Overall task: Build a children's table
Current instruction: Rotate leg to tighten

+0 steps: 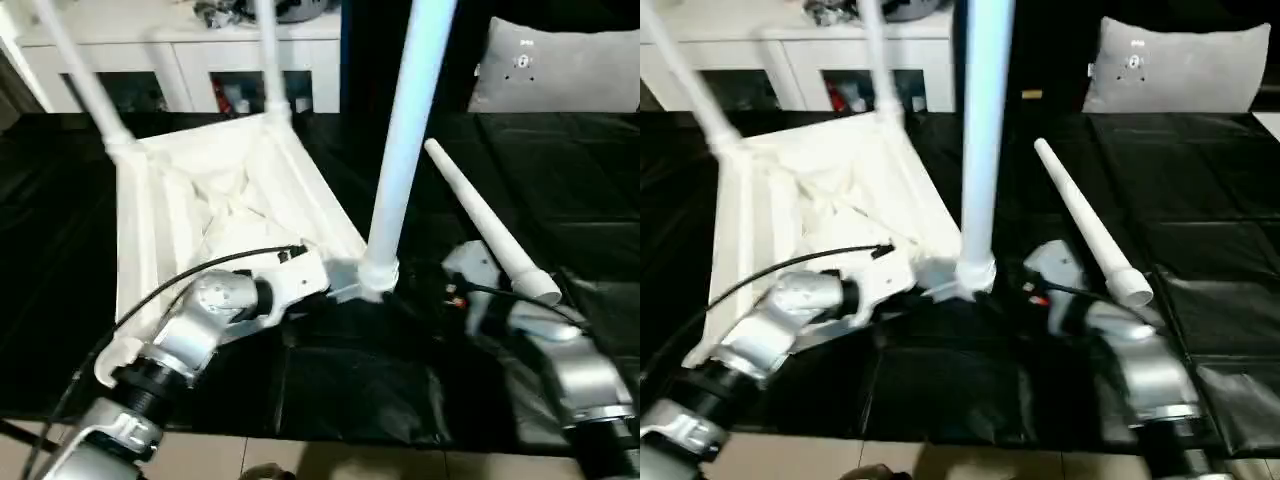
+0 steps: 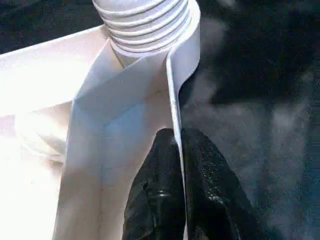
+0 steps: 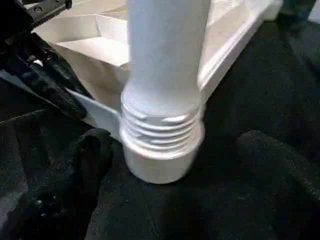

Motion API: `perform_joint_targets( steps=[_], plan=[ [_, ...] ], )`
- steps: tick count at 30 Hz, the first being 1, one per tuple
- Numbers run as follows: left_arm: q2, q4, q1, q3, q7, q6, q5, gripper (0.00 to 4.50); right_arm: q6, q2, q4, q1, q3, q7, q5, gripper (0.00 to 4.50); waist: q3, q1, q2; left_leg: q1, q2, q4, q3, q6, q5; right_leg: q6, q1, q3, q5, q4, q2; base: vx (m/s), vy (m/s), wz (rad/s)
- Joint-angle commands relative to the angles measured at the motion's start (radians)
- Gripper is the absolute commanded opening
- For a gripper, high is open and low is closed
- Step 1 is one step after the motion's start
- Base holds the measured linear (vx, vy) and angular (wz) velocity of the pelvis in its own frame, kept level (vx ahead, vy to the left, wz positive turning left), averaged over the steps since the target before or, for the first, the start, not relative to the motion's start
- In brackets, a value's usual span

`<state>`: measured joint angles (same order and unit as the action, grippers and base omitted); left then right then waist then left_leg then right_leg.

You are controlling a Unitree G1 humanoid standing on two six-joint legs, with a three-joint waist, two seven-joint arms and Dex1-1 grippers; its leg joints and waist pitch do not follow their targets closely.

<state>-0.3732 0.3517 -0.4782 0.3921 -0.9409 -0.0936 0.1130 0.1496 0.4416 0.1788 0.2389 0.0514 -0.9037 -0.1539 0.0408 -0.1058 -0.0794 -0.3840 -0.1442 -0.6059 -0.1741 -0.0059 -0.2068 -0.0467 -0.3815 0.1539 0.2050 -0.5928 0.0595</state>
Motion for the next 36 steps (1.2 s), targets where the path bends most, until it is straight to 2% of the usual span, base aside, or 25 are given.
perform_joint_targets(
  steps=[1, 4, 6, 9, 10, 11, 14, 19, 21, 22, 26, 30, 32, 36],
  plan=[
    [-0.036, 0.004, 0.003, 0.037, -0.069, 0.045, 0.014, 0.0, -0.027, 0.021, -0.018, 0.022, 0.005, -0.032, 0.004, 4.41, -0.057, -0.005, 0.01, 0.016, -0.12, 0.073, 0.056, 0.091, -0.174, -0.084, 0.051, -0.094, 0.213, 0.082, 0.138, 0.0, 0.0, 0.0],
    [-0.087, -0.019, 0.013, 0.064, -0.159, 0.09, 0.006, 0.0, -0.084, 0.057, 0.017, 0.056, 0.009, -0.066, 0.021, 4.41, -0.059, -0.011, 0.01, 0.014, -0.119, 0.07, 0.054, 0.089, -0.154, -0.108, 0.05, -0.097, 0.169, 0.074, 0.141, 0.0, 0.0, 0.0],
    [-0.106, -0.033, 0.02, 0.077, -0.198, 0.105, -0.008, 0.0, -0.116, 0.07, 0.032, 0.075, 0.032, -0.109, 0.021, 4.41, -0.061, -0.013, 0.009, 0.015, -0.118, 0.067, 0.052, 0.093, -0.145, -0.116, 0.05, -0.095, 0.153, 0.07, 0.141, 0.0, 0.0, 0.0],
    [-0.112, -0.04, 0.024, 0.084, -0.214, 0.114, -0.014, 0.0, -0.132, 0.076, 0.038, 0.083, 0.051, -0.139, 0.024, 4.41, -0.065, -0.022, 0.006, 0.016, -0.124, 0.063, 0.052, 0.111, -0.111, -0.127, 0.047, -0.096, 0.092, 0.062, 0.138, 0.0, 0.0, 0.0],
    [-0.118, -0.049, 0.029, 0.092, -0.248, 0.132, -0.022, 0.0, -0.159, 0.082, 0.06, 0.1, 0.086, -0.195, 0.032, 4.41, -0.068, -0.026, 0.007, 0.016, -0.125, 0.062, 0.054, 0.118, -0.1, -0.135, 0.048, -0.095, 0.062, 0.056, 0.138, 0.0, 0.0, 0.0],
    [-0.118, -0.049, 0.029, 0.092, -0.248, 0.132, -0.022, 0.0, -0.159, 0.082, 0.06, 0.1, 0.086, -0.195, 0.032, 4.41, -0.069, -0.032, 0.007, 0.014, -0.124, 0.06, 0.052, 0.123, -0.095, -0.138, 0.05, -0.095, 0.045, 0.054, 0.141, 0.0, 0.0, 0.0],
    [-0.123, -0.047, 0.026, 0.102, -0.284, 0.153, -0.028, 0.0, -0.175, 0.074, 0.083, 0.121, 0.129, -0.271, 0.018, 4.41, -0.067, -0.037, 0.009, 0.014, -0.122, 0.059, 0.049, 0.124, -0.108, -0.139, 0.05, -0.093, 0.074, 0.057, 0.14, 0.0, 0.0, 0.0],
    [-0.125, -0.058, 0.025, 0.11, -0.302, 0.154, -0.033, 0.0, -0.172, 0.073, 0.098, 0.132, 0.174, -0.335, 0.012, 4.41, -0.069, -0.046, 0.009, 0.019, -0.13, 0.061, 0.053, 0.116, -0.111, -0.139, 0.046, -0.096, 0.088, 0.054, 0.14, 0.0, 0.0, 0.0],
    [-0.125, -0.058, 0.025, 0.11, -0.302, 0.154, -0.033, 0.0, -0.172, 0.073, 0.098, 0.132, 0.174, -0.336, 0.012, 4.41, -0.068, -0.051, 0.009, 0.02, -0.13, 0.062, 0.052, 0.107, -0.12, -0.14, 0.046, -0.097, 0.101, 0.057, 0.141, 0.0, 0.0, 0.0],
    [-0.125, -0.059, 0.026, 0.112, -0.305, 0.155, -0.033, 0.0, -0.177, 0.072, 0.106, 0.136, 0.177, -0.341, 0.013, 4.41, -0.067, -0.052, 0.013, 0.018, -0.128, 0.062, 0.051, 0.104, -0.121, -0.136, 0.048, -0.098, 0.108, 0.057, 0.142, 0.0, 0.0, 0.0],
    [-0.126, -0.066, 0.031, 0.115, -0.315, 0.157, -0.032, 0.0, -0.183, 0.049, 0.152, 0.161, 0.182, -0.351, 0.011, 4.41, -0.066, -0.054, 0.01, 0.018, -0.125, 0.062, 0.05, 0.089, -0.142, -0.131, 0.046, -0.097, 0.154, 0.062, 0.143, 0.0, 0.0, 0.0],
    [-0.129, -0.075, 0.035, 0.121, -0.327, 0.156, -0.036, 0.0, -0.147, 0.026, 0.177, 0.177, 0.194, -0.389, -0.022, 4.05, -0.068, -0.054, 0.008, 0.019, -0.127, 0.061, 0.052, 0.092, -0.135, -0.132, 0.046, -0.097, 0.144, 0.06, 0.139, 0.0, 0.0, 0.0],
    [-0.13, -0.077, 0.037, 0.121, -0.333, 0.155, -0.038, 0.0, -0.122, 0.019, 0.184, 0.178, 0.195, -0.404, -0.037, 3.74, -0.071, -0.056, 0.008, 0.018, -0.131, 0.06, 0.053, 0.1, -0.111, -0.139, 0.046, -0.098, 0.096, 0.052, 0.14, 0.0, 0.0, 0.0],
    [-0.133, -0.079, 0.039, 0.122, -0.338, 0.155, -0.037, 0.0, -0.11, 0.017, 0.193, 0.179, 0.198, -0.417, -0.041, 3.41, -0.071, -0.057, 0.007, 0.016, -0.129, 0.059, 0.052, 0.102, -0.109, -0.143, 0.047, -0.097, 0.079, 0.05, 0.141, 0.0, 0.0, 0.0]
  ],
)
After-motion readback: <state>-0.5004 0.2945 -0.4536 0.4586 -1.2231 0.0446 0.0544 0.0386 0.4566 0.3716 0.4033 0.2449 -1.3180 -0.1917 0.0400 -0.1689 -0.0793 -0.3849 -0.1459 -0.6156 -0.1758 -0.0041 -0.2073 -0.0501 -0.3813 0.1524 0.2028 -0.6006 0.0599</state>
